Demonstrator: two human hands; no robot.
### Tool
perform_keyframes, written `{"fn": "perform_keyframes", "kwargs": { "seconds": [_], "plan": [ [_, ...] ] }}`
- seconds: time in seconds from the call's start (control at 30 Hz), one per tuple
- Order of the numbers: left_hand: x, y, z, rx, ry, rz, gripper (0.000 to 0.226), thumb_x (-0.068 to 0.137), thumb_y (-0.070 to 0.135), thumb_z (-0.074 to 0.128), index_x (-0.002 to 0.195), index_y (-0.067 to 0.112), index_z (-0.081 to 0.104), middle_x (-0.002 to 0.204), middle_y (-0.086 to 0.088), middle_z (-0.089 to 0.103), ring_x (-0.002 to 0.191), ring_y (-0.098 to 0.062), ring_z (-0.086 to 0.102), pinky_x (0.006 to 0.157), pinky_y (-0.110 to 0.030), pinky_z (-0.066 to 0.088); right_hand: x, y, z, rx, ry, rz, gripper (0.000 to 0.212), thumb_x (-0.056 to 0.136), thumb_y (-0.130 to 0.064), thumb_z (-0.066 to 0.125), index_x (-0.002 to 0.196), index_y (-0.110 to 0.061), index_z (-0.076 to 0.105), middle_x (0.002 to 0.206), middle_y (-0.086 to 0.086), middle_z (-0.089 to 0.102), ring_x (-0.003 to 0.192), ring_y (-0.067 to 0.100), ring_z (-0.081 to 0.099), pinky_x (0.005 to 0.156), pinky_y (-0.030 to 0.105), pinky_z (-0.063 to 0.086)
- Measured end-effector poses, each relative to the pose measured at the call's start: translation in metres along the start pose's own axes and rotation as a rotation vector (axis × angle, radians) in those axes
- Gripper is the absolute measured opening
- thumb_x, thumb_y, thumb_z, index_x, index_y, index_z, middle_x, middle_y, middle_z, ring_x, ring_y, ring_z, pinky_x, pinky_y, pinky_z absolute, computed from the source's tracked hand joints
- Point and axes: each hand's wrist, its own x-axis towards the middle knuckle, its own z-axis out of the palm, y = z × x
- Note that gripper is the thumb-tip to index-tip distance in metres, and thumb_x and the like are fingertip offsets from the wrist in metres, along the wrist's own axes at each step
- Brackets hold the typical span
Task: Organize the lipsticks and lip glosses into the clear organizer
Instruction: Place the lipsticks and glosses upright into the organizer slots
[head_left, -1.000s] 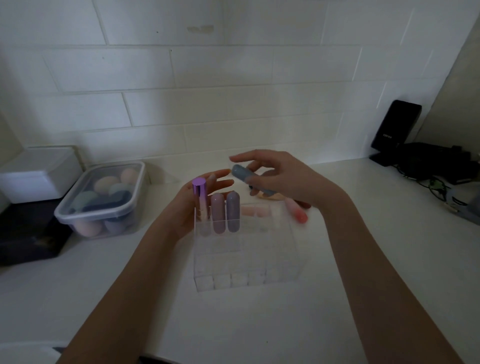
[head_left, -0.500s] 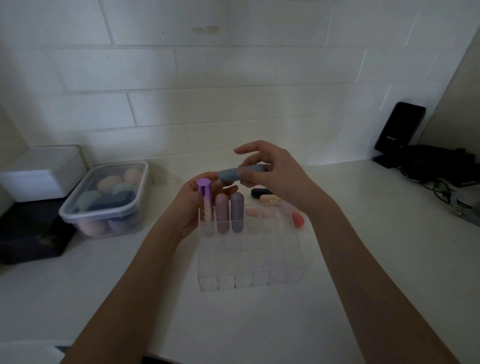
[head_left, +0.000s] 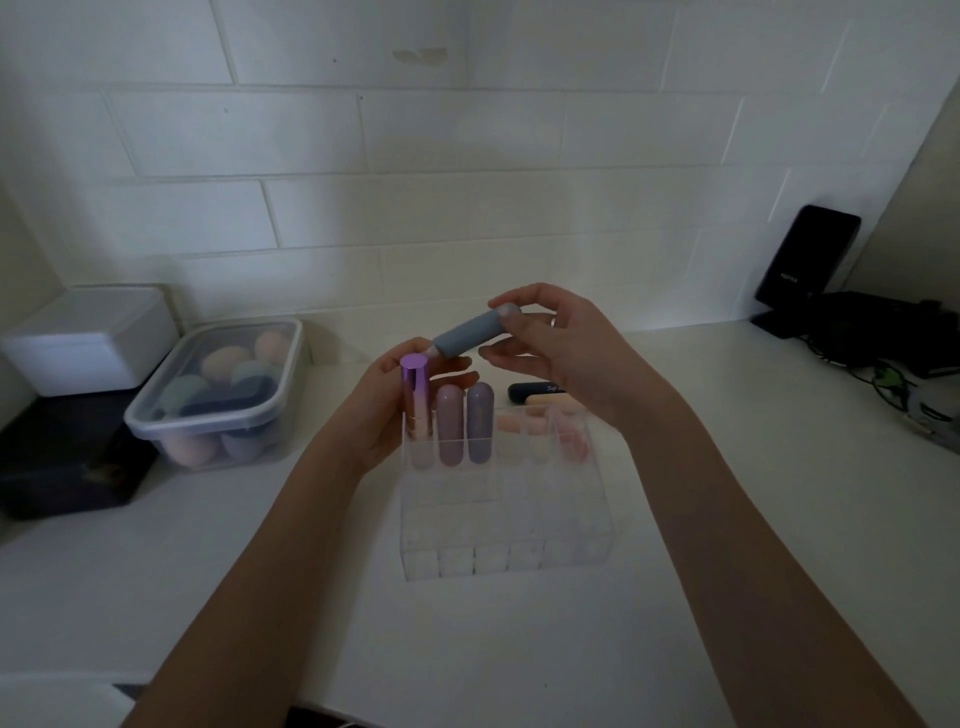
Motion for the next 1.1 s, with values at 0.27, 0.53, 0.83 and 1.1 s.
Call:
{"fn": "perform_keyframes", "kwargs": {
  "seconds": [0.27, 0.53, 0.83, 1.1],
  "plan": [
    [0.0, -0.002, 0.002, 0.029, -0.024, -0.169, 0.034, 0.078, 0.031, 0.047, 0.089, 0.004, 0.063, 0.072, 0.001, 0.075, 0.061, -0.006, 0.068, 0.054, -0.014, 0.053, 0.0, -0.003, 0.004, -0.11, 0.087, 0.039, 0.025, 0.09, -0.032, 0.061, 0.088, -0.007, 0.058, 0.075, 0.006, 0.071, 0.065, 0.019, 0.072, 0.064, 0.024, 0.06],
    [0.0, -0.003, 0.0, 0.153, -0.006, -0.198, 0.026, 0.088, 0.002, 0.042, 0.085, 0.01, 0.067, 0.072, 0.004, 0.075, 0.063, -0.007, 0.069, 0.053, -0.017, 0.055, -0.002, -0.004, 0.002, -0.068, 0.061, 0.006, 0.021, 0.091, -0.027, 0.059, 0.094, -0.006, 0.062, 0.082, 0.008, 0.069, 0.068, 0.016, 0.072, 0.063, 0.021, 0.058],
    [0.0, -0.001, 0.0, 0.194, -0.031, -0.175, 0.026, 0.094, 0.012, 0.04, 0.096, 0.003, 0.064, 0.064, 0.005, 0.07, 0.056, -0.005, 0.065, 0.051, -0.015, 0.052, -0.004, -0.012, -0.008, -0.081, 0.009, -0.054, 0.023, 0.091, -0.018, 0.061, 0.111, -0.008, 0.066, 0.086, 0.008, 0.068, 0.076, 0.018, 0.069, 0.072, 0.027, 0.058],
    [-0.001, -0.002, -0.004, 0.097, 0.084, -0.083, 0.025, 0.085, 0.031, 0.051, 0.082, 0.019, 0.073, 0.088, 0.008, 0.076, 0.083, -0.008, 0.072, 0.058, -0.021, 0.056, -0.011, -0.031, -0.024, -0.427, -0.104, -0.019, 0.015, 0.08, -0.017, 0.073, 0.092, -0.012, 0.067, 0.076, 0.002, 0.076, 0.076, 0.017, 0.073, 0.065, 0.022, 0.058]
  ]
}}
